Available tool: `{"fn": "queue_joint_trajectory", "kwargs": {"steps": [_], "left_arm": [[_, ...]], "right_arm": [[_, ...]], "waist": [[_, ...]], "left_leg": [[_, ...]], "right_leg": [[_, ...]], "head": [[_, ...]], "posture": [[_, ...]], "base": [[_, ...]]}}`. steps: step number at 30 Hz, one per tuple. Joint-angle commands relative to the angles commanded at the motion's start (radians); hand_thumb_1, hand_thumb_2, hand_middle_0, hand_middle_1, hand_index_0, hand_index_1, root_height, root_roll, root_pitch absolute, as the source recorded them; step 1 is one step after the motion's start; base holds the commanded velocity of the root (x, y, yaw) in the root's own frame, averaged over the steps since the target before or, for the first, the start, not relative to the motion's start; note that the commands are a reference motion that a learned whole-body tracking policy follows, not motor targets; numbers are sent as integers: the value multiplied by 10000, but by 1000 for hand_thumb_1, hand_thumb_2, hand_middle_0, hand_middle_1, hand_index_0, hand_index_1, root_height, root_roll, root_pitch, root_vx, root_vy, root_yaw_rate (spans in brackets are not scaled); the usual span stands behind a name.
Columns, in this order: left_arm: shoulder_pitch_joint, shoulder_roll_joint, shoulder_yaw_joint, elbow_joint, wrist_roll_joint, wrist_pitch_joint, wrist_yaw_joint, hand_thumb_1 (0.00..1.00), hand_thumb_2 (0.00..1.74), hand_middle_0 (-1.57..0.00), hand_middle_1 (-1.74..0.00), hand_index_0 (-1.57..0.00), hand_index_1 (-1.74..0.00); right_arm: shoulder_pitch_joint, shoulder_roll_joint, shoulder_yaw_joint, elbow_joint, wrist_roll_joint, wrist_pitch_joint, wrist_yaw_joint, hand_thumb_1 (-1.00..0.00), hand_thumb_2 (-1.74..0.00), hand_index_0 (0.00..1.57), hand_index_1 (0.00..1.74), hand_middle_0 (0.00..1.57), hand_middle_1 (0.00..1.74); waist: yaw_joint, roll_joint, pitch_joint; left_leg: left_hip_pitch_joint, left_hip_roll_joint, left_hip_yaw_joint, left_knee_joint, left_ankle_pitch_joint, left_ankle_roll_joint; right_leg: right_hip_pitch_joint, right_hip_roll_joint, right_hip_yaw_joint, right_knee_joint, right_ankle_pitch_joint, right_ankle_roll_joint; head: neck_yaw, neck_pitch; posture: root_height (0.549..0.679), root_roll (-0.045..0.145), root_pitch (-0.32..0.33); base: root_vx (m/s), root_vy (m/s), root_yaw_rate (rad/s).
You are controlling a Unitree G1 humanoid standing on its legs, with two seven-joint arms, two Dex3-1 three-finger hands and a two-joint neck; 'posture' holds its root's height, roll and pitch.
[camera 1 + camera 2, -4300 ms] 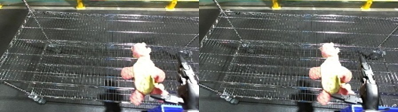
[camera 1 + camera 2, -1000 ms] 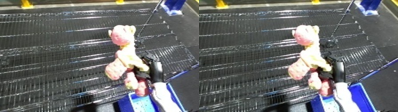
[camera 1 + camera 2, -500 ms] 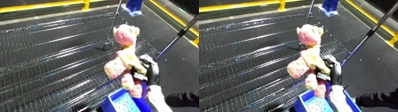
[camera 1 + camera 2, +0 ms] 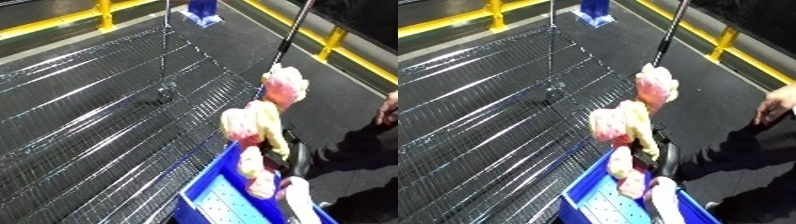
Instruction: Pick up the object and place it into the box
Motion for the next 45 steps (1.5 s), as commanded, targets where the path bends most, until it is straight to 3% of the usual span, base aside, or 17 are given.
{"fn": "queue_joint_trajectory", "kwargs": {"steps": [3, 13, 23, 36, 45], "left_arm": [[-30, 53, -42, 33, 20, -21, -18, 1000, 1740, -1570, -1740, -1570, -1740], [-89, 209, -34, 145, 224, -197, -56, 1000, 1740, -1570, -1740, -1570, -1740], [-134, 330, -53, 94, 445, -299, -96, 1000, 1740, -1570, -1740, -1570, -1740], [42, 302, 166, -56, 591, -273, -163, 1000, 1740, -1570, -1740, -1570, -1740], [230, 127, 414, -38, 560, -185, -158, 1000, 1740, -1570, -1740, -1570, -1740]], "right_arm": [[26, 13, -163, 378, 232, -72, -52, -1000, -1740, 1570, 1740, 1570, 1740], [-103, -261, -787, 2317, 563, -166, -607, -500, -870, 785, 870, 785, 870], [-19, -413, -845, 2731, 361, -111, -638, 0, 0, 0, 0, 0, 0], [136, -232, -490, 2532, 150, 57, -309, 0, 0, 0, 0, 0, 0], [96, 15, 450, 1243, -554, 417, 79, 0, 0, 0, 0, 0, 0]], "waist": [[-141, 42, -25], [-300, 182, -150], [-352, 283, -175], [-182, 251, -227], [125, 170, -234]], "left_leg": [[15, 4, 68, -41, 20, -28], [140, -4, 229, -376, 103, -91], [274, -53, 314, -639, 182, -115], [381, -77, 345, -859, 283, -135], [401, -97, 281, -937, 309, -130]], "right_leg": [[-8, 11, 41, -45, 17, -14], [67, 45, 46, -381, 30, -14], [116, 81, 60, -566, -46, 9], [254, 85, -10, -761, -81, 48], [352, 111, -96, -783, -107, 65]], "head": [[47, -184], [99, -750], [-89, -1199], [-304, -1558], [-967, -1775]], "posture": [[619, 84, -270], [626, 91, -250], [629, 94, -237], [631, 91, -234], [632, 84, -234]], "base": [[0, 12, -72], [6, -2, -52], [6, -1, -26], [6, 1, 11], [-3, -4, 49]]}}
